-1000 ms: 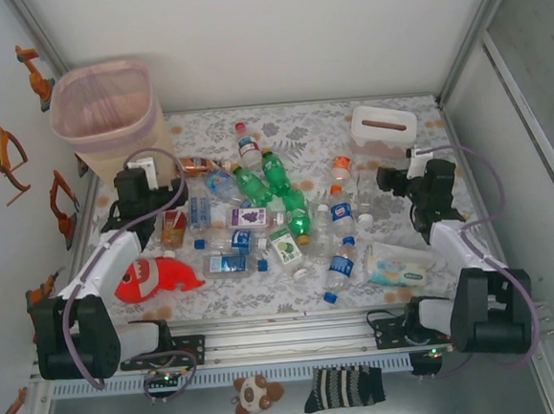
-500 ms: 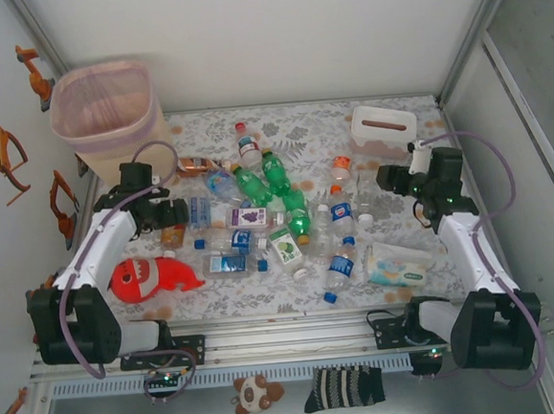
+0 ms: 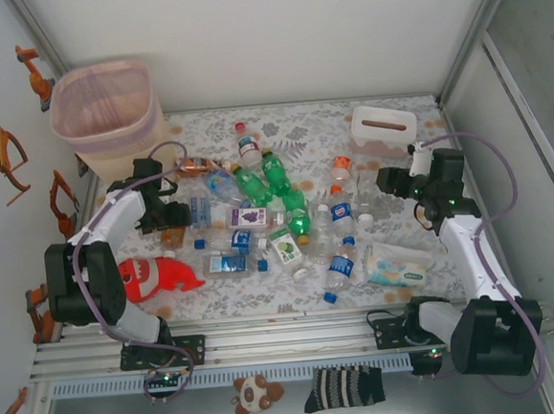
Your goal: Put the plastic bottles in the bin
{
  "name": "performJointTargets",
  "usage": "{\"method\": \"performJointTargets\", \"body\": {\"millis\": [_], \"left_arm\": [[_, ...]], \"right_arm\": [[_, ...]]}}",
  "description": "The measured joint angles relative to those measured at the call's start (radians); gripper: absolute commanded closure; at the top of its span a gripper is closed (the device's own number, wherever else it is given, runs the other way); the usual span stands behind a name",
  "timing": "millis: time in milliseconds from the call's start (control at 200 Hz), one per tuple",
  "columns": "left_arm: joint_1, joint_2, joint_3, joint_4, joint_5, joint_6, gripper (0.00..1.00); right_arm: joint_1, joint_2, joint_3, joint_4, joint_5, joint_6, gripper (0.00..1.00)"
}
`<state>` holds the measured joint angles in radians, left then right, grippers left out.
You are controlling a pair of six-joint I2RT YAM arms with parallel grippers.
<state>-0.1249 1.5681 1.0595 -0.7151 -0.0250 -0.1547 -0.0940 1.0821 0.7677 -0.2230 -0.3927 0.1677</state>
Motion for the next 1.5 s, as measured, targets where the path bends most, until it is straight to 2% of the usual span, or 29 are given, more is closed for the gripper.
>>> {"method": "performJointTargets", "body": {"millis": [576, 1006, 1237, 1497], "left_arm": [[0.000, 0.113, 0.027, 0.028, -0.013, 0.015, 0.33], [0.000, 0.129, 0.039, 0.038, -0.021, 0.024, 0.44], [0.000, 0.042, 0.052, 0.030, -0.023, 0.024, 0.46], [0.000, -0.140, 0.189, 0.000, -0.008, 0.022, 0.46]], "right_arm": [[0.000, 0.000, 0.000, -0.007, 0.001, 0.000, 0.33], [0.000, -0.017, 0.000, -0.008, 0.000, 0.000, 0.33], [0.000, -0.028, 0.000, -0.013, 0.001, 0.000, 0.34], [0.000, -0.063, 0.004, -0.035, 0.001, 0.001, 0.34]]}}
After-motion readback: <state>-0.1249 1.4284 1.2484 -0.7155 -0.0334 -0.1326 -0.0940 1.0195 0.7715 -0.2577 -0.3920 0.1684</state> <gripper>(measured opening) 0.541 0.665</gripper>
